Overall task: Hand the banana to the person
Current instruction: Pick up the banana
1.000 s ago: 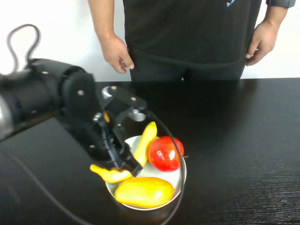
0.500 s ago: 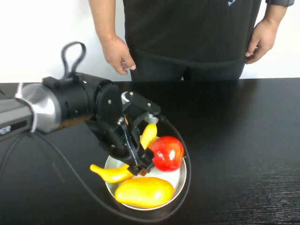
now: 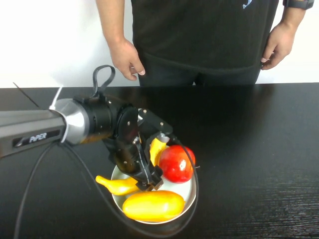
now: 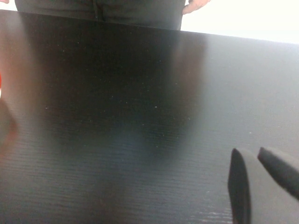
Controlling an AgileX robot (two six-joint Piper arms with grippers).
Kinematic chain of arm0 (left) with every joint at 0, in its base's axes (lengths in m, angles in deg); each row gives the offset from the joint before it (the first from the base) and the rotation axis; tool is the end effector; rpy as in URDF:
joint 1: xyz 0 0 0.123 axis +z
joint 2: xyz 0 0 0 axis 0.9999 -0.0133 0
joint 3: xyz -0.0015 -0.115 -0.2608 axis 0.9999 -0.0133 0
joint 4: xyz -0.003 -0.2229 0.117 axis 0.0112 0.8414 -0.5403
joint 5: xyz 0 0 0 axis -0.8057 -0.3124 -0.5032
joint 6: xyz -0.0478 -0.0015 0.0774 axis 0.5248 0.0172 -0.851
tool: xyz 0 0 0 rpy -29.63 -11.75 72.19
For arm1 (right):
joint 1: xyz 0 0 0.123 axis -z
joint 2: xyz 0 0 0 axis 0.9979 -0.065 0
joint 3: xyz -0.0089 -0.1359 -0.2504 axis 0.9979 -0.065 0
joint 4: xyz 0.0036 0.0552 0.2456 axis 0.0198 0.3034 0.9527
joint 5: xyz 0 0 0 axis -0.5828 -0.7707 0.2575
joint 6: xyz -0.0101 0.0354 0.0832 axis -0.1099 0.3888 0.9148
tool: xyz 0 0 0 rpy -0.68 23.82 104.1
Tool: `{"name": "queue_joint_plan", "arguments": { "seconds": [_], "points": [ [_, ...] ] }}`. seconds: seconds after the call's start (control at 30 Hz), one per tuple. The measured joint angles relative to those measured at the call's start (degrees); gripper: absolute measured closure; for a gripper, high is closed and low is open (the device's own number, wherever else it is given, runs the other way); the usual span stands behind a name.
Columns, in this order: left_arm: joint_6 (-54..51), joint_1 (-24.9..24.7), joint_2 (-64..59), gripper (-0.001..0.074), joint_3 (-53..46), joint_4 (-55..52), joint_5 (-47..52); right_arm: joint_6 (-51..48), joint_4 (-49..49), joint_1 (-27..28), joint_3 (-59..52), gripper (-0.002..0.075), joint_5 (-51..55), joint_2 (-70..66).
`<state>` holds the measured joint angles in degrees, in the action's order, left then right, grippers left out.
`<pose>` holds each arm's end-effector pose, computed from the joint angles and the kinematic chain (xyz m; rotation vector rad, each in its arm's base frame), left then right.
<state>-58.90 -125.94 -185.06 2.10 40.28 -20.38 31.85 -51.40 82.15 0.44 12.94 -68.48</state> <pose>0.2987 -0.2272 0.1559 1.3181 2.5996 -0.1179 0.0517 0.0077 0.1706 -0.1504 1.8741 0.0502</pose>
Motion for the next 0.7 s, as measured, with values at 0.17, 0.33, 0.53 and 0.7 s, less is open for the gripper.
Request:
{"name": "queue_joint_plan", "arguments": {
  "seconds": [0.17,0.33,0.53,0.7],
  "points": [
    [0.0,0.0,-1.6,0.0202,0.0,-0.7,-1.5,0.0,0.0,0.0,0.0,0.0733,0.0,0.0],
    [0.0,0.0,-3.5,0.0263,0.0,-0.9,-2.3,0.0,0.0,0.0,0.0,0.0733,0.0,0.0],
    [0.1,0.0,-4.1,0.043,0.1,-1.7,-3.0,0.0,0.0,0.0,0.0,0.0733,0.0,0.0],
    [0.1,0.0,-4.0,0.0428,0.1,-3.6,-3.0,0.0,0.0,0.0,0.0,0.0733,0.0,0.0]
  ]
}}
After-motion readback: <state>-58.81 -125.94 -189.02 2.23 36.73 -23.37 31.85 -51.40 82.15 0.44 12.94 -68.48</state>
